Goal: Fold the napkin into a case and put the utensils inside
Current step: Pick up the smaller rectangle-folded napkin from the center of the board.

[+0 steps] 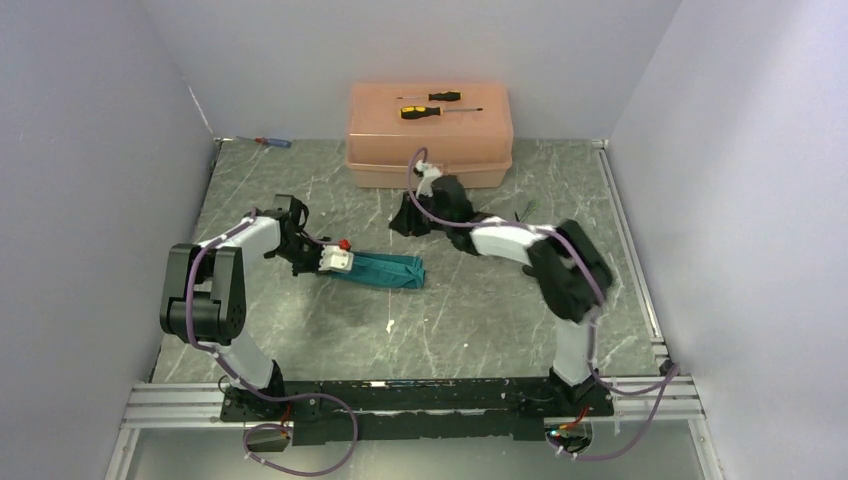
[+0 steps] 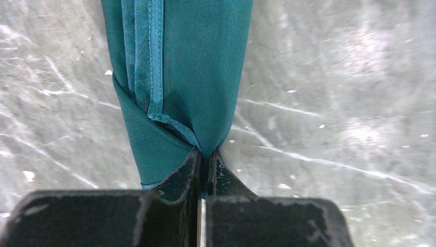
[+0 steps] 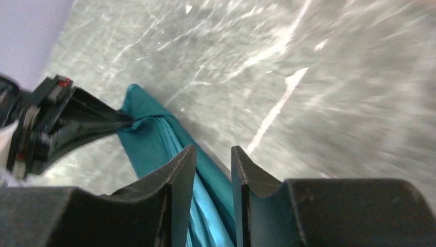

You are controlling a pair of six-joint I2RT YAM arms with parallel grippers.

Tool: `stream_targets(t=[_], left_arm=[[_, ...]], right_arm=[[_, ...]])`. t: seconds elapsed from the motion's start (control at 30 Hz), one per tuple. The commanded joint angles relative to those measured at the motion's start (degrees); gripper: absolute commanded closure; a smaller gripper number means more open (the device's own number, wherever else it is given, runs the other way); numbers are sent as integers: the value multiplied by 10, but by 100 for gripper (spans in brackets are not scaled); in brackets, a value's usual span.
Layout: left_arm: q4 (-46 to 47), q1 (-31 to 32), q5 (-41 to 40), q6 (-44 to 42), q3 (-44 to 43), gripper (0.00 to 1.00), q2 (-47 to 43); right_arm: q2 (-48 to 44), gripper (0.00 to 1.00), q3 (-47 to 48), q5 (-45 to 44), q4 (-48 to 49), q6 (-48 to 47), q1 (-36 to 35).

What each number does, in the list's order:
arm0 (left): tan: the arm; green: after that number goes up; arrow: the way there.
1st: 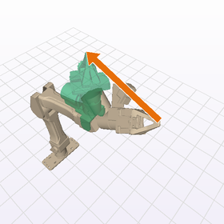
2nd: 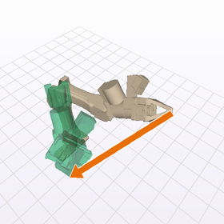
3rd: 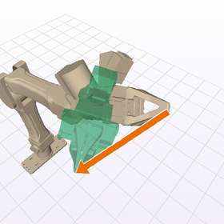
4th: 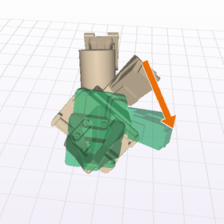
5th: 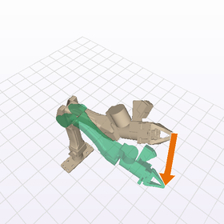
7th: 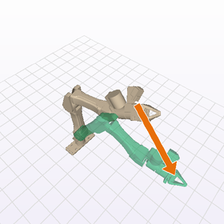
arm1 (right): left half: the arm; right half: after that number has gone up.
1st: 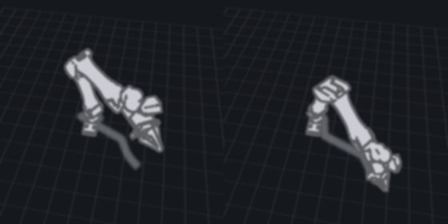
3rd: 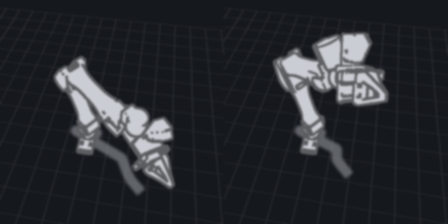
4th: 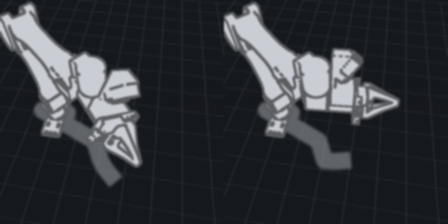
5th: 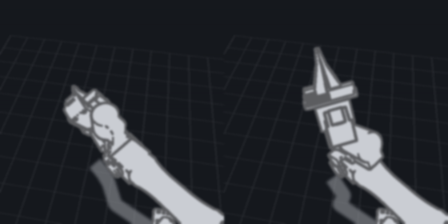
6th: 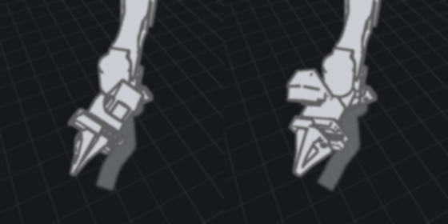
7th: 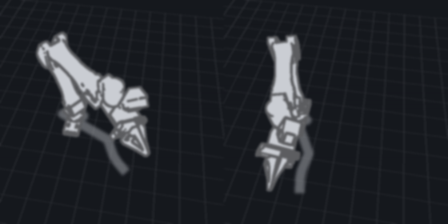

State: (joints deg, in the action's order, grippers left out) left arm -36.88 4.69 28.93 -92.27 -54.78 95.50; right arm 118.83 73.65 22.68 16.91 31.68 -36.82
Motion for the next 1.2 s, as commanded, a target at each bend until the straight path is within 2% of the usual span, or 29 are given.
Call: stream_targets(t=[0.0,0.03,0.07,0.2,0.33,0.37,0.43,0.47,0.53,0.63,0.7,0.8,0.93,1.17], left_arm=[[-138,3,54,74,-46,97,14],[-157,3,60,83,-61,97,20],[-173,3,65,86,-69,97,25],[-169,4,71,109,-67,97,22],[-184,0,73,132,-83,97,37],[-185,-1,74,137,-87,97,41],[-185,-5,76,135,-85,97,43],[-181,-6,76,135,-82,97,42],[-185,-10,84,146,-88,97,44],[-212,-20,102,162,-119,97,68],[-237,-25,109,163,-144,97,90],[-264,-27,113,159,-172,97,110],[-303,-28,116,147,-198,97,122],[-310,-28,104,132,-191,97,115]], right_arm=[[-231,58,-151,-170,62,-295,-38],[-269,11,-192,-179,83,-340,-49],[-296,2,-223,-191,87,-368,-59],[-363,0,-246,-223,9,-448,-92],[-430,0,-297,-316,38,-561,-161],[-438,0,-316,-326,64,-568,-162],[-435,0,-335,-409,118,-483,-149],[-430,0,-322,-413,94,-458,-140],[-431,0,-298,-349,19,-485,-140],[-450,0,-372,-301,102,-622,-193],[-422,0,-382,-273,83,-685,-216],[-364,0,-338,-193,8,-706,-215],[-292,0,-284,-118,5,-728,-212],[-188,2,-228,-119,57,-774,-204]])
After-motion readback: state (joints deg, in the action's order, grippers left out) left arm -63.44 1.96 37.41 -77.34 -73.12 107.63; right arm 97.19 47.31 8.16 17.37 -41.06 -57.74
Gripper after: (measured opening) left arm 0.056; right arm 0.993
